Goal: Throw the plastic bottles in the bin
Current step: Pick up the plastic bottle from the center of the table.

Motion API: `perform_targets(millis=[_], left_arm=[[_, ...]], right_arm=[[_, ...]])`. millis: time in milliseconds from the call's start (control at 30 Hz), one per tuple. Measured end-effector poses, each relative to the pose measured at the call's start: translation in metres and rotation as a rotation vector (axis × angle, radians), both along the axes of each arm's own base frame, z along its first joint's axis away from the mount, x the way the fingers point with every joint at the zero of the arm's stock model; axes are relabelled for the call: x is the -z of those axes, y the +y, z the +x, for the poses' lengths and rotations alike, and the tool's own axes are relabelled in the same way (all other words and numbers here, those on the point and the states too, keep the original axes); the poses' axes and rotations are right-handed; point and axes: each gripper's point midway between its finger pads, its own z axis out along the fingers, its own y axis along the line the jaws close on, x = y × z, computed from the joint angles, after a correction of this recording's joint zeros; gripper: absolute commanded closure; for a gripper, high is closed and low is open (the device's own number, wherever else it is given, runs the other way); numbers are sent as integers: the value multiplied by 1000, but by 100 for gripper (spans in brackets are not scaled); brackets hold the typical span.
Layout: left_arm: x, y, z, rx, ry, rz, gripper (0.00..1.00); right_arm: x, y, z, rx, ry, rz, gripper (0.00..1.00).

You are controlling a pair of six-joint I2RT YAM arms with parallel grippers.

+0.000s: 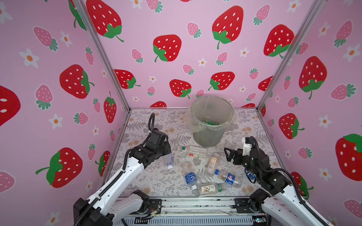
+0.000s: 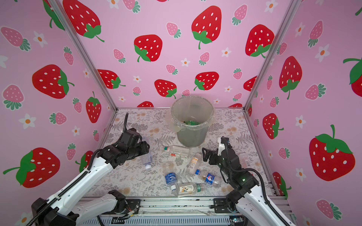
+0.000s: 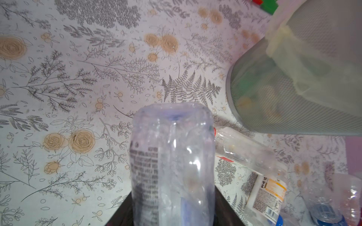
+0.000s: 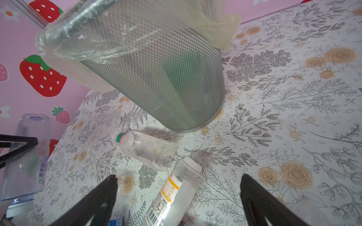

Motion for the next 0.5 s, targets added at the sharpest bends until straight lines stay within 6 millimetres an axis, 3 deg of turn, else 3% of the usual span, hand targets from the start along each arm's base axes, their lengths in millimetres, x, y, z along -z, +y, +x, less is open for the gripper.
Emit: perform_targets(millis=[233,500], left_arm=[[-40,5,6,10,-145,-102,45],[-90,-19,5,161,-353,-228,46]], right_arm=[[2,-2,0,14,7,-1,1],[10,-2,1,17,28,-15,1]])
